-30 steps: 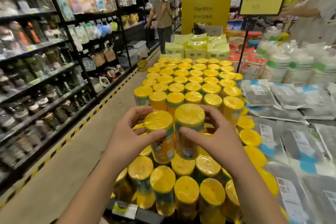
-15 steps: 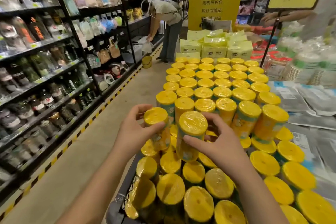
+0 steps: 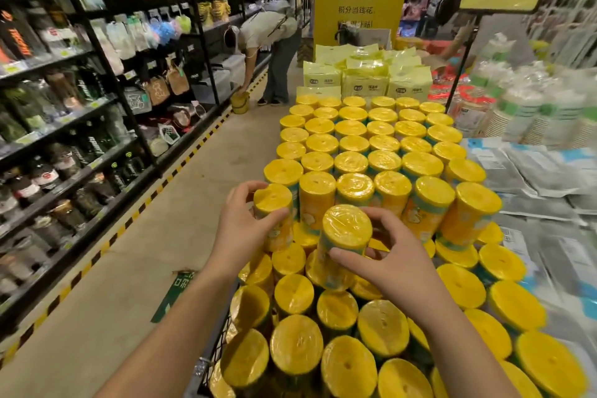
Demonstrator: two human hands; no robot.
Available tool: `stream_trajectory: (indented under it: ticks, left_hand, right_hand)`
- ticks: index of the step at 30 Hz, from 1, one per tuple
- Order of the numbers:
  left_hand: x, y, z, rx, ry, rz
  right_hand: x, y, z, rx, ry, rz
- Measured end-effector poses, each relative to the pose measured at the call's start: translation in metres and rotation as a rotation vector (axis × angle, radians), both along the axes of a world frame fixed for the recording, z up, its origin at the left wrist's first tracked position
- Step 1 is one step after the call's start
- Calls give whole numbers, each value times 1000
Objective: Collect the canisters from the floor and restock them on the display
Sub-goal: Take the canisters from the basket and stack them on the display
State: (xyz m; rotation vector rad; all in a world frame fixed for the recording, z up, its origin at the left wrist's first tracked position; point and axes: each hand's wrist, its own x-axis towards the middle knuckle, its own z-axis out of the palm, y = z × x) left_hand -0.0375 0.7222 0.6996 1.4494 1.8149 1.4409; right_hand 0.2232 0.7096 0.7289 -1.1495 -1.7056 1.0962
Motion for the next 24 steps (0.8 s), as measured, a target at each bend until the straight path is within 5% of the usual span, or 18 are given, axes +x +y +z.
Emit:
stream_trajectory:
  ticks: [24]
  left_hand:
    - [-12,-65,-23,-95,40,47]
  right_hand:
    - [-67,43,-42,112,-169,-118]
